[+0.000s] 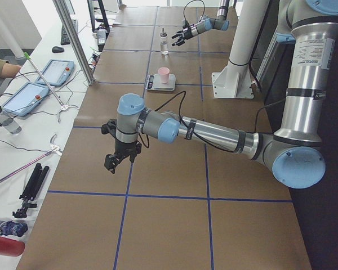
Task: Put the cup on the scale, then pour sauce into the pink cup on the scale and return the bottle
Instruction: 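Move the right gripper to the glass sauce bottle and grasp it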
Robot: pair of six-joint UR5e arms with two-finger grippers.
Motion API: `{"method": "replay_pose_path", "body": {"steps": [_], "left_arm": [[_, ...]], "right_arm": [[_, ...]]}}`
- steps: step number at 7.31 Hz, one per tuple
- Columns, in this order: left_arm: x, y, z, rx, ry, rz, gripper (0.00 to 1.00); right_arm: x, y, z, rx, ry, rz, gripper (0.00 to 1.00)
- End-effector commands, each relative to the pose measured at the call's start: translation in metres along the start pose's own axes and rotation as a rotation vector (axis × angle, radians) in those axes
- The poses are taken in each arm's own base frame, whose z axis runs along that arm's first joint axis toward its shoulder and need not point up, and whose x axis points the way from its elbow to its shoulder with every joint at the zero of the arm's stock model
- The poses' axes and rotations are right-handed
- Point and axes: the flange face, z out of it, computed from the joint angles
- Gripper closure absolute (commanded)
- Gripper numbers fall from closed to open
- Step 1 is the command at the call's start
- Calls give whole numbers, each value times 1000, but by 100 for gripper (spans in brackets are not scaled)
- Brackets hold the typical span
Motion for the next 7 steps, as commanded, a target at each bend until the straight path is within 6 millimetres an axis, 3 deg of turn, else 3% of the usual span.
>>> {"method": "replay_pose_path", "body": {"steps": [1, 5, 7], "left_arm": [[-2, 12, 14, -27, 13, -15, 0], [-6, 12, 20, -39, 18, -31, 0], [-9, 12, 25, -45, 21, -35, 0]], "right_arm": [[2, 1, 3, 3, 6, -31, 0], [-9, -6, 29, 28, 33, -39, 0], [-4, -8, 39, 35, 53, -64, 0]]}}
